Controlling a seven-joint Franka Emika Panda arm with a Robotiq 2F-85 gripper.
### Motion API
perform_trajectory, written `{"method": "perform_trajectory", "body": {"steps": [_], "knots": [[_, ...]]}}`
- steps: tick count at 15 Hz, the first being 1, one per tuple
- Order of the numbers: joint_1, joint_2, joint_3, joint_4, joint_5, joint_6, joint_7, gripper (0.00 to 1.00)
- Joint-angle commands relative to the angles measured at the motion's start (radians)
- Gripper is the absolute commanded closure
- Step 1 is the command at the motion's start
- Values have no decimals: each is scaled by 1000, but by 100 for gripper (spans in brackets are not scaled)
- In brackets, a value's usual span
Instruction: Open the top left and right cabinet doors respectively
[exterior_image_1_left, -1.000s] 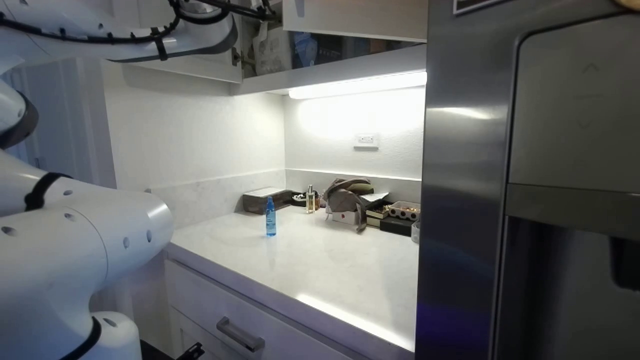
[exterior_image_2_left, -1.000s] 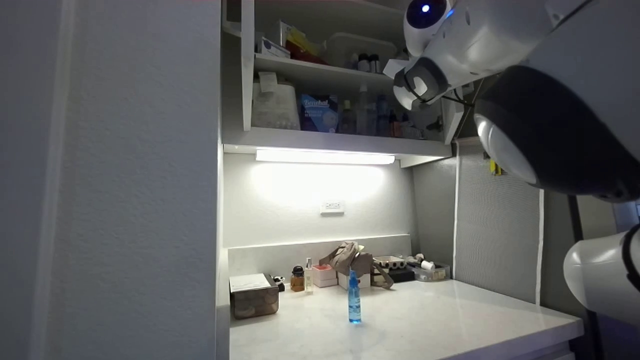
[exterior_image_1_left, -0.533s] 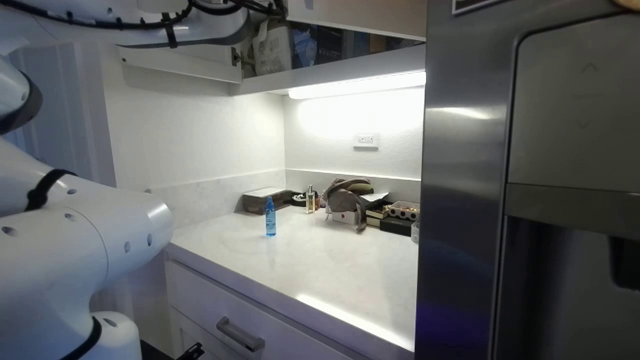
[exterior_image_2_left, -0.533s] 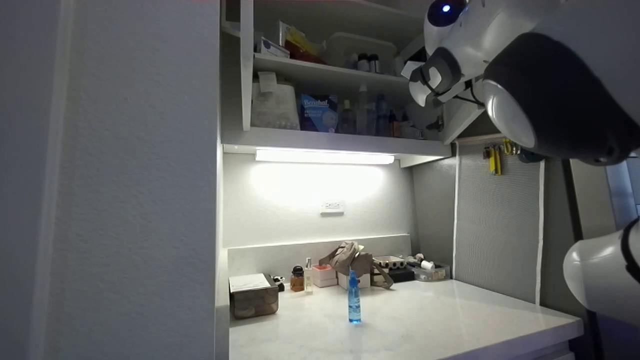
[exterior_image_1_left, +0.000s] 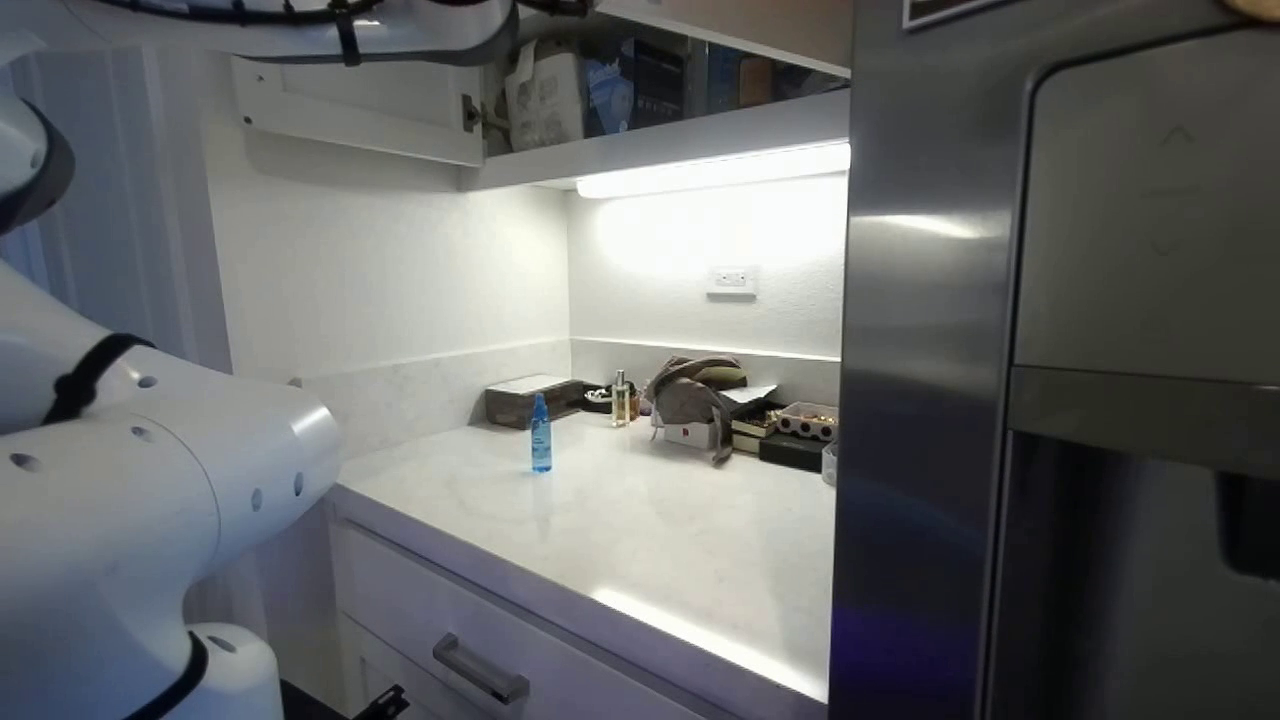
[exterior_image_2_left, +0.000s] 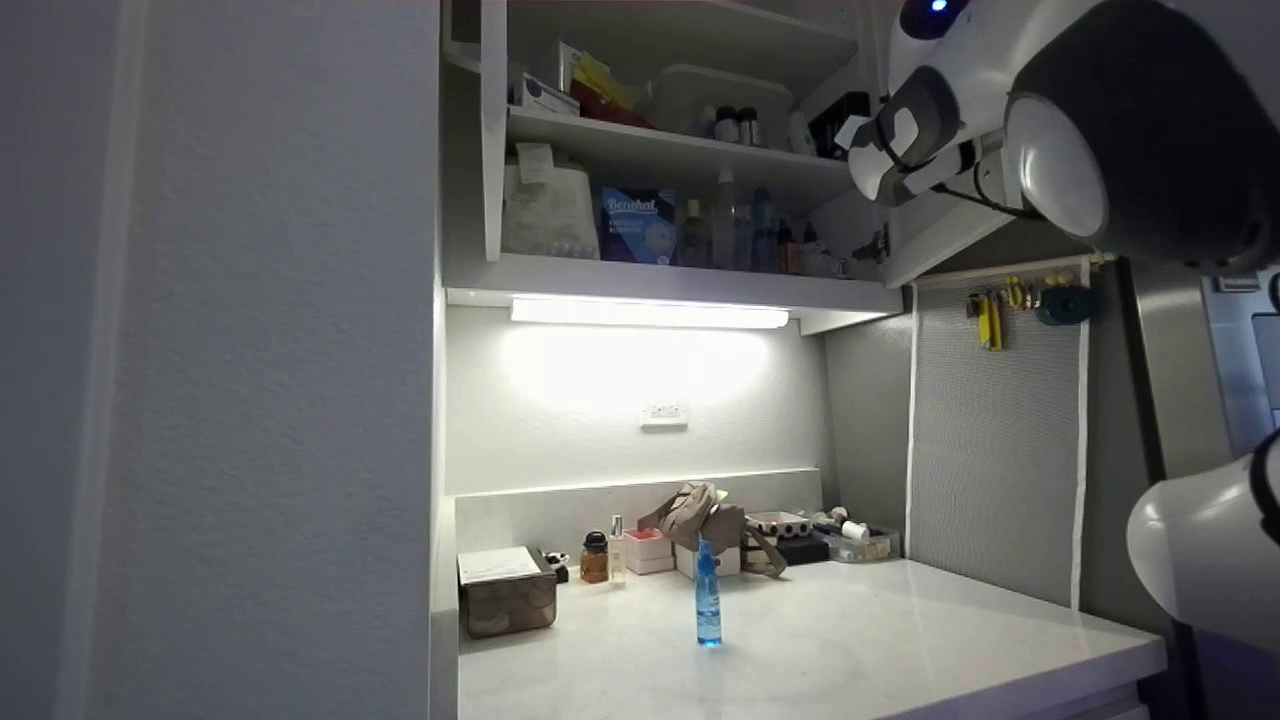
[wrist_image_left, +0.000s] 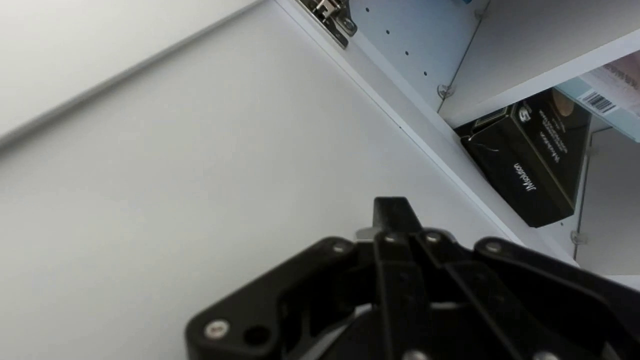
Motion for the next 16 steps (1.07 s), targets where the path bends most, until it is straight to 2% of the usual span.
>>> {"method": "perform_trajectory", "body": {"steps": [1,11,13,16], "knots": [[24,47,-29,34,9,-16,-18,100],[12,121,-68,77,6,-38,2,100],[39,138,-76,84,4,-43,-13,100],[134,151,-93,89,4,-77,-46,100]]}}
